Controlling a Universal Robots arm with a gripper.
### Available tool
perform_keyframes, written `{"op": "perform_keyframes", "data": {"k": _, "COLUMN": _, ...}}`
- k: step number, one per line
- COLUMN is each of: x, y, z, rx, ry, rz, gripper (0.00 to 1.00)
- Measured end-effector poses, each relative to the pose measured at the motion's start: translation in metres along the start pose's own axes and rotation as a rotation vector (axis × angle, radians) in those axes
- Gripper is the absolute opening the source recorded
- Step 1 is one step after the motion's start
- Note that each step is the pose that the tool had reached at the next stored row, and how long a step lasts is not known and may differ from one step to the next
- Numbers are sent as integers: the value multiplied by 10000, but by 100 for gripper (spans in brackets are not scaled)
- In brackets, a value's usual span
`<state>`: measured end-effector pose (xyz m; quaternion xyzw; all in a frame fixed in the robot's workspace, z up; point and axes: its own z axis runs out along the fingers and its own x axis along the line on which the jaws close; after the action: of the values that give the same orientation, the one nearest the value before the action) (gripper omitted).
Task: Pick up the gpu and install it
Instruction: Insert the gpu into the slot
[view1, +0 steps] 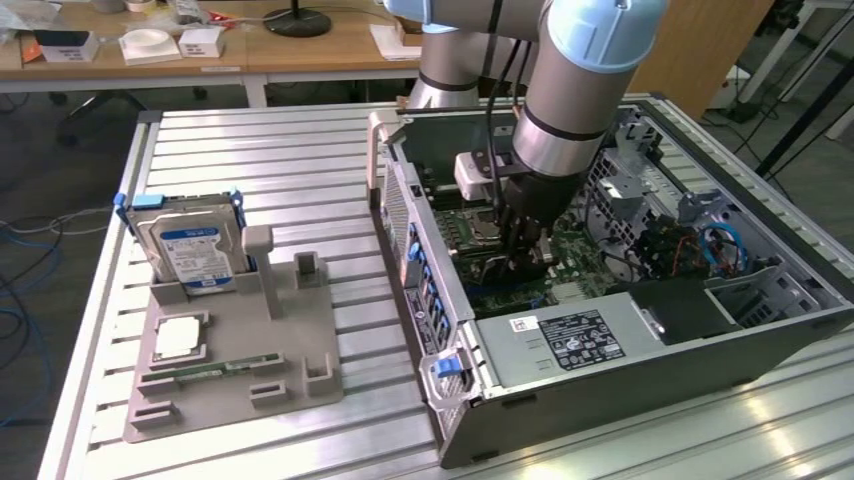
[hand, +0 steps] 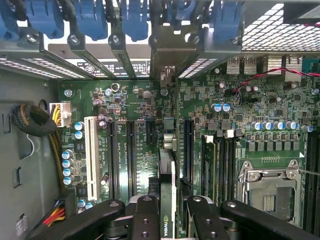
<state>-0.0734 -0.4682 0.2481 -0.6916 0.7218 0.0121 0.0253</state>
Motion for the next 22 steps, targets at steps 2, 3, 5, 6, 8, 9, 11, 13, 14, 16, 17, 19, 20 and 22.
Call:
{"op": "perform_keyframes", "data": {"k": 2, "x": 0, "y": 0, "z": 1, "rx": 0, "ry": 0, "rz": 0, "gripper": 26}}
{"op": "perform_keyframes", "data": {"k": 3, "x": 1, "y": 0, "z": 2, "rx": 0, "ry": -1, "rz": 0, "gripper": 26}}
{"op": "perform_keyframes", "data": {"k": 5, "x": 1, "y": 1, "z": 4, "rx": 0, "ry": -2, "rz": 1, "gripper": 26}}
{"op": "perform_keyframes", "data": {"k": 6, "x": 2, "y": 1, "z": 6, "rx": 0, "ry": -2, "rz": 1, "gripper": 26}}
{"op": "perform_keyframes", "data": {"k": 8, "x": 3, "y": 0, "z": 10, "rx": 0, "ry": -2, "rz": 0, "gripper": 26}}
{"op": "perform_keyframes", "data": {"k": 9, "x": 4, "y": 0, "z": 12, "rx": 0, "ry": 0, "rz": 1, "gripper": 26}}
{"op": "perform_keyframes", "data": {"k": 11, "x": 5, "y": 0, "z": 18, "rx": 1, "ry": 2, "rz": 0, "gripper": 26}}
{"op": "perform_keyframes", "data": {"k": 13, "x": 6, "y": 0, "z": 23, "rx": -1, "ry": 4, "rz": 0, "gripper": 26}}
{"op": "perform_keyframes", "data": {"k": 14, "x": 6, "y": 0, "z": 27, "rx": -1, "ry": 3, "rz": 0, "gripper": 26}}
{"op": "perform_keyframes", "data": {"k": 16, "x": 7, "y": 0, "z": 35, "rx": 2, "ry": -1, "rz": 0, "gripper": 26}}
{"op": "perform_keyframes", "data": {"k": 17, "x": 7, "y": 0, "z": 37, "rx": 1, "ry": 0, "rz": -1, "gripper": 26}}
{"op": "perform_keyframes", "data": {"k": 19, "x": 8, "y": 0, "z": 45, "rx": 0, "ry": -2, "rz": -1, "gripper": 26}}
{"op": "perform_keyframes", "data": {"k": 20, "x": 8, "y": 0, "z": 49, "rx": 0, "ry": -5, "rz": 0, "gripper": 26}}
{"op": "perform_keyframes", "data": {"k": 22, "x": 8, "y": 0, "z": 51, "rx": 0, "ry": 0, "rz": 0, "gripper": 26}}
